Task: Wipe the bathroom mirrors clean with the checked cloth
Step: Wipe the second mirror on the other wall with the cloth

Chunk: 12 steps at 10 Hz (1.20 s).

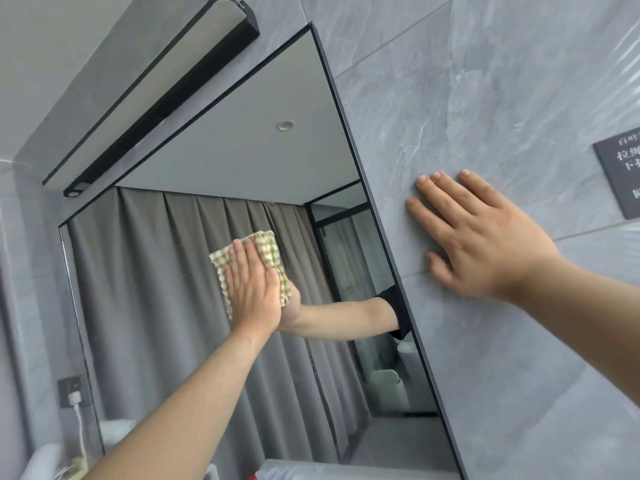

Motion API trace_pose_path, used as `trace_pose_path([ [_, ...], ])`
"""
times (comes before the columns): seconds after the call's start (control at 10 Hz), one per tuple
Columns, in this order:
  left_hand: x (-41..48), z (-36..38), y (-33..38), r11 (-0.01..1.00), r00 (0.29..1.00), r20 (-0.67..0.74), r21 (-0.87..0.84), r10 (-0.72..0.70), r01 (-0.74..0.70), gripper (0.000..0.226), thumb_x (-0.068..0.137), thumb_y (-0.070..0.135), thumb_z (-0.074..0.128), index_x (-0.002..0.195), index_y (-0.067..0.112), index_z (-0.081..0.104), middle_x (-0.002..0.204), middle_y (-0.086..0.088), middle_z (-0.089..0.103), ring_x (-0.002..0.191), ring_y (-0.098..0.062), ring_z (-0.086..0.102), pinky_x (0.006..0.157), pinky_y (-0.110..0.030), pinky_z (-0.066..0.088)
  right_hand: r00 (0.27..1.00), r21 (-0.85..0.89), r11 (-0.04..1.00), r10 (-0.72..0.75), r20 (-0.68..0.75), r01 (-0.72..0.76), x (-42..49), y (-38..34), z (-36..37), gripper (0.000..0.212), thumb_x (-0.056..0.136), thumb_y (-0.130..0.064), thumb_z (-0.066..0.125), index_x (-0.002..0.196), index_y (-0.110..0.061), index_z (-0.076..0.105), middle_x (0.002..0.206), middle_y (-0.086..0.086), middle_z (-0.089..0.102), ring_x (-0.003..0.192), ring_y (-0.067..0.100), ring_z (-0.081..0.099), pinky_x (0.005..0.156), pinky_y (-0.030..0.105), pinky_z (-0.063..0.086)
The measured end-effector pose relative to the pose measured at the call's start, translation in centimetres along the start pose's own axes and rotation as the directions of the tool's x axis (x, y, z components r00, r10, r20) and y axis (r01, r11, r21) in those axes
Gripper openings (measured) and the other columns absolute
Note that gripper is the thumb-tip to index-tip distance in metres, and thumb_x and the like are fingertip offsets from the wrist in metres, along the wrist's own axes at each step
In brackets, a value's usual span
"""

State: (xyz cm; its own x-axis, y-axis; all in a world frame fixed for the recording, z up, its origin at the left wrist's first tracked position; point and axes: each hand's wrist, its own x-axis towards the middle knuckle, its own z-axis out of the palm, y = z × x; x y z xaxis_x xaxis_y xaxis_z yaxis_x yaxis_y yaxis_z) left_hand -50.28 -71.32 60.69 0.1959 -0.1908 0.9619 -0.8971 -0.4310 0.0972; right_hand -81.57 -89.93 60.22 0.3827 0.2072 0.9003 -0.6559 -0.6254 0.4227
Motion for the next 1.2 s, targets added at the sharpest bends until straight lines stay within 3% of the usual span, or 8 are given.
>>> trace_pose_path([
  [0.3,-14.0,2.5,2.8,0.896,0.894,0.165,0.092,0.417,-0.434,0.064,0.105,0.040,0.006,0.158,0.005,-0.002,0.166,-0.016,0.000,0.153,-0.033,0.003,0.124,-0.047,0.001,1.000,-0.002,1.000,0.002,0.008,-0.002,0.0,0.0,-0.1,0.070,0.085,-0.039,0.043,0.143,0.000,0.045,0.150,0.027,0.040,0.139,0.043,0.040,0.118,0.056,0.023],
  [0.5,-23.1,4.3,2.6,0.564,0.596,0.277,0.192,0.754,-0.803,0.075,0.103,0.045,0.030,0.157,0.005,-0.001,0.166,-0.014,-0.010,0.153,-0.030,-0.005,0.124,-0.047,0.000,1.000,-0.002,1.000,0.002,0.007,-0.002,0.0,0.0,0.0,0.070,0.086,-0.040,0.040,0.144,0.000,0.045,0.151,0.027,0.039,0.140,0.043,0.038,0.119,0.055,0.021],
  [0.6,-25.4,4.4,2.5,0.281,0.400,0.455,0.308,0.795,-0.909,0.065,0.097,0.049,0.040,0.151,0.014,0.028,0.166,-0.009,-0.003,0.149,-0.029,-0.012,0.124,-0.046,-0.007,1.000,-0.002,1.000,-0.003,0.015,0.003,0.0,0.1,0.0,0.071,0.086,-0.040,0.041,0.144,0.000,0.044,0.151,0.027,0.039,0.140,0.043,0.038,0.119,0.055,0.021],
  [0.7,-25.8,3.6,2.5,0.240,0.354,0.544,0.271,0.760,-0.932,0.066,0.101,0.043,0.023,0.156,0.009,0.013,0.166,-0.009,-0.008,0.149,-0.027,-0.016,0.123,-0.045,-0.011,1.000,-0.003,1.000,0.000,0.020,0.001,0.0,0.0,-0.1,0.071,0.086,-0.040,0.040,0.144,0.000,0.044,0.151,0.027,0.038,0.140,0.043,0.037,0.119,0.055,0.021],
  [0.8,-22.3,2.9,2.8,0.157,0.187,0.584,0.102,0.790,-0.982,0.056,0.097,0.047,0.037,0.148,0.025,0.032,0.156,0.016,0.027,0.151,-0.007,0.014,0.120,-0.039,-0.018,1.000,-0.002,1.000,0.000,0.026,0.000,0.1,0.0,-0.1,0.071,0.086,-0.040,0.039,0.144,0.000,0.044,0.152,0.028,0.038,0.141,0.043,0.037,0.119,0.056,0.021],
  [1.0,-10.4,1.5,6.2,0.316,0.356,0.311,0.172,0.881,-0.933,0.080,0.098,0.046,0.034,0.156,0.019,-0.015,0.164,0.001,-0.023,0.152,-0.020,-0.015,0.123,-0.040,-0.010,1.000,-0.001,1.000,-0.002,0.025,0.002,0.1,0.2,-0.1,0.071,0.085,-0.040,0.039,0.143,0.001,0.045,0.151,0.028,0.038,0.140,0.043,0.037,0.119,0.056,0.021],
  [1.1,-3.7,0.4,7.7,0.417,0.455,0.237,0.195,0.858,-0.888,0.066,0.104,0.045,0.015,0.157,0.020,-0.014,0.165,-0.001,-0.018,0.152,-0.019,-0.014,0.123,-0.042,-0.005,1.000,0.008,1.000,-0.003,0.021,0.003,0.1,0.1,0.0,0.071,0.085,-0.040,0.040,0.143,0.001,0.046,0.151,0.028,0.039,0.140,0.043,0.038,0.118,0.056,0.022],
  [1.2,2.6,-0.7,9.3,0.626,0.666,0.182,0.232,0.724,-0.744,0.066,0.102,0.041,0.022,0.159,0.017,0.000,0.165,-0.013,0.009,0.151,-0.015,-0.017,0.123,-0.039,-0.002,1.000,0.011,1.000,-0.006,0.022,0.005,0.1,0.1,0.1,0.072,0.085,-0.041,0.040,0.143,0.001,0.046,0.150,0.028,0.039,0.140,0.043,0.038,0.118,0.056,0.022],
])
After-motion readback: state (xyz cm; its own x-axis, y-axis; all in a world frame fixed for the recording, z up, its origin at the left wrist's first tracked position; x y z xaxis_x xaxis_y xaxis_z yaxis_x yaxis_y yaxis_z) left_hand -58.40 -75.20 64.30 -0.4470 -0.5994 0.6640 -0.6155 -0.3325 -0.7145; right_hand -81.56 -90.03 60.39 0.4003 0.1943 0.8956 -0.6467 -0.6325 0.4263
